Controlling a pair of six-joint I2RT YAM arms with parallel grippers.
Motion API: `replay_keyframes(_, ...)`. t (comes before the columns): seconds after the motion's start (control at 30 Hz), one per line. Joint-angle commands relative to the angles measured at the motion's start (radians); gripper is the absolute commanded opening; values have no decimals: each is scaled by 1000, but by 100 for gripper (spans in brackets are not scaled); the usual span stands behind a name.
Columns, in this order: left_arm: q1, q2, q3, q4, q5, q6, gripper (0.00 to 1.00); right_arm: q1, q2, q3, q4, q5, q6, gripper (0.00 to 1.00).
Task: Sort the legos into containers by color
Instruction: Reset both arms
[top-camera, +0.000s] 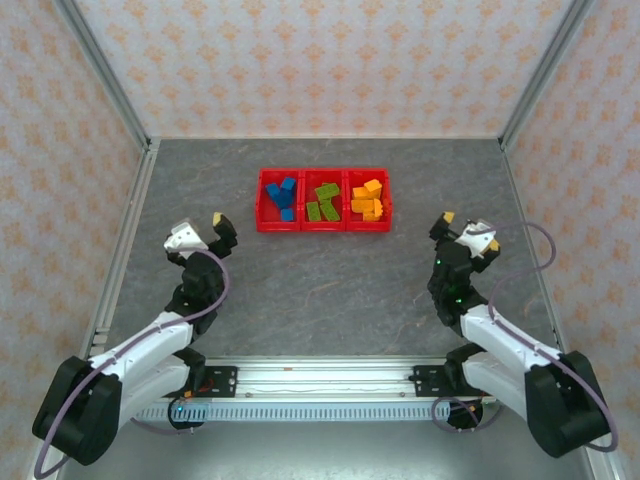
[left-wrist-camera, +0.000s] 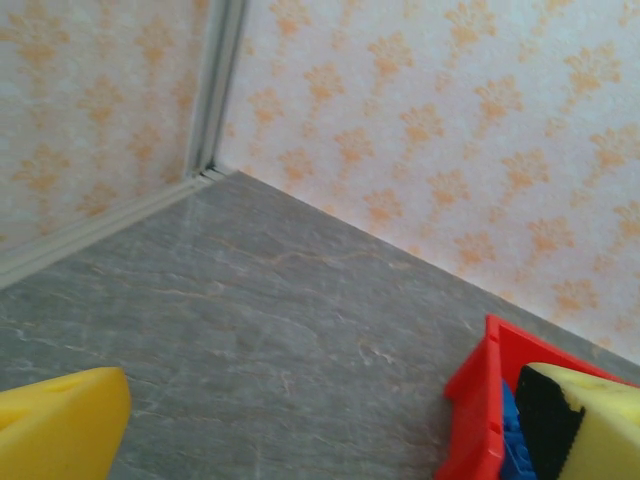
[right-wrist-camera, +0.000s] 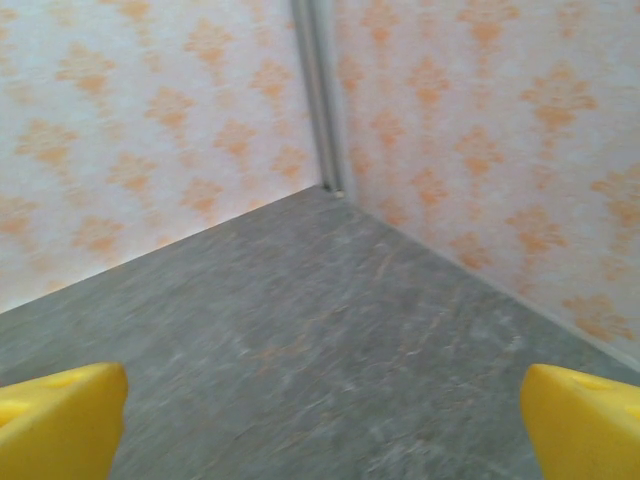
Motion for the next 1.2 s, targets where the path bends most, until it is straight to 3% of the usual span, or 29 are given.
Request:
replay_keyframes(0.0, 12, -23, -26, 76, -71, 34, 99, -59, 54, -73, 256, -17, -23, 100)
replay_keyframes(0.17, 45, -38, -149, 269, -37, 104, 99, -135, 237, -141, 459, -69, 76, 100)
replay_keyframes(0.23, 57, -39, -162, 303, -42, 128, 99, -139, 265, -111, 426, -113, 85, 100)
replay_keyframes(0.37, 97, 6, -183, 426, 9, 222, 99, -142, 332, -64, 448, -183, -8, 100)
replay_keyframes(0.5, 150, 88, -157, 404, 35, 276, 99, -142, 382, -56, 517, -264, -105, 100)
replay_keyframes(0.6, 187, 157, -184, 466, 74, 269, 99, -175, 553, -124, 824, -406, -152, 100)
replay_keyframes(0.63, 197, 182, -196, 497, 95, 261, 99, -197, 585, -111, 849, -436, -139, 100)
replay_keyframes(0.7, 209, 232, -216, 590, 126, 269, 99, -217, 531, -64, 654, -506, -124, 100)
replay_keyframes(0.77, 223, 263, -216, 636, 191, 278, 99, -242, 554, -78, 720, -553, -121, 100)
replay_keyframes(0.93, 272, 422, -169, 751, 288, 338, 100, -244, 538, -47, 632, -489, -89, 100)
replay_keyframes(1.07, 308, 675, -171, 1065, 355, 342, 100, -244, 542, -49, 643, -488, -90, 100)
replay_keyframes(1.13, 317, 567, -112, 768, 391, 310, 100, -243, 539, -49, 639, -488, -91, 100)
replay_keyframes(1.17, 328, 585, -60, 685, 422, 311, 100, -243, 541, -49, 642, -487, -91, 100)
